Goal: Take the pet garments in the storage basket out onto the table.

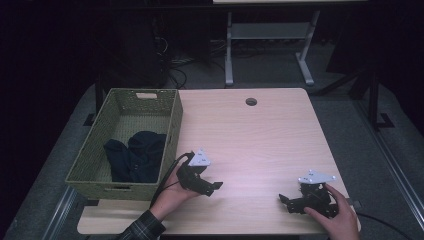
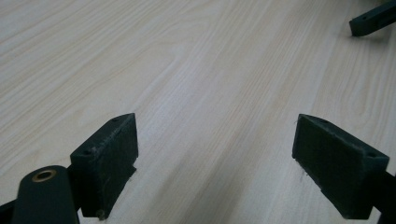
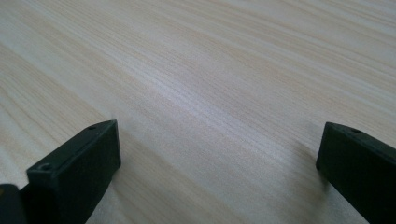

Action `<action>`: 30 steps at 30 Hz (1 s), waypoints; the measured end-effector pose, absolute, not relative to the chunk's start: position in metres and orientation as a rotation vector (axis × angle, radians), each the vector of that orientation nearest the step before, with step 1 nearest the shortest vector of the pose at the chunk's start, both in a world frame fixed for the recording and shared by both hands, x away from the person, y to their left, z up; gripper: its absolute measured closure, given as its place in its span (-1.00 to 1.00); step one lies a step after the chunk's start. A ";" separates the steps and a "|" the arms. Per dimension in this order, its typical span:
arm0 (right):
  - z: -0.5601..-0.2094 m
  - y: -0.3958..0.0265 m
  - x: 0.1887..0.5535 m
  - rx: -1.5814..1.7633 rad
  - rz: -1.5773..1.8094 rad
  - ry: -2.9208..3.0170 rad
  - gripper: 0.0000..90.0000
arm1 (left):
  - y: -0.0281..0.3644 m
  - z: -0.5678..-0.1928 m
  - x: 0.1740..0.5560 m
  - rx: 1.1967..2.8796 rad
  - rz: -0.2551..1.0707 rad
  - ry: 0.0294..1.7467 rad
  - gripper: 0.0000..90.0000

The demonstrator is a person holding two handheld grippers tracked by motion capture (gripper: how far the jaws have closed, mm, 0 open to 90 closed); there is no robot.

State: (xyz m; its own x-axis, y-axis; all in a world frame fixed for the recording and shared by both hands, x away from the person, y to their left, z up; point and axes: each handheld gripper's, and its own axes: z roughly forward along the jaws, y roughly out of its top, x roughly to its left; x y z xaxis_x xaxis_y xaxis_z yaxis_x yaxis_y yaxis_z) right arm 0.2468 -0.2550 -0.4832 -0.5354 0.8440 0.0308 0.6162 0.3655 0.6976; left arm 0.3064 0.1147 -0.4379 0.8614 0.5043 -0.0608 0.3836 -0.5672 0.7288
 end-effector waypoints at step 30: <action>-0.483 -0.255 0.247 1.284 0.958 2.299 -1.00 | 0.116 -0.415 0.308 2.225 0.170 0.615 -0.69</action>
State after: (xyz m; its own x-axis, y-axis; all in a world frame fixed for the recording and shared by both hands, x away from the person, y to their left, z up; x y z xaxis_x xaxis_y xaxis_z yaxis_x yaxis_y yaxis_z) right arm 0.2468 -0.2550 -0.4832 -0.5353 0.8441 0.0311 0.6165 0.3653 0.6975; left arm 0.3081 0.1158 -0.4151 0.8724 0.4827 -0.0768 0.3745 -0.5591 0.7397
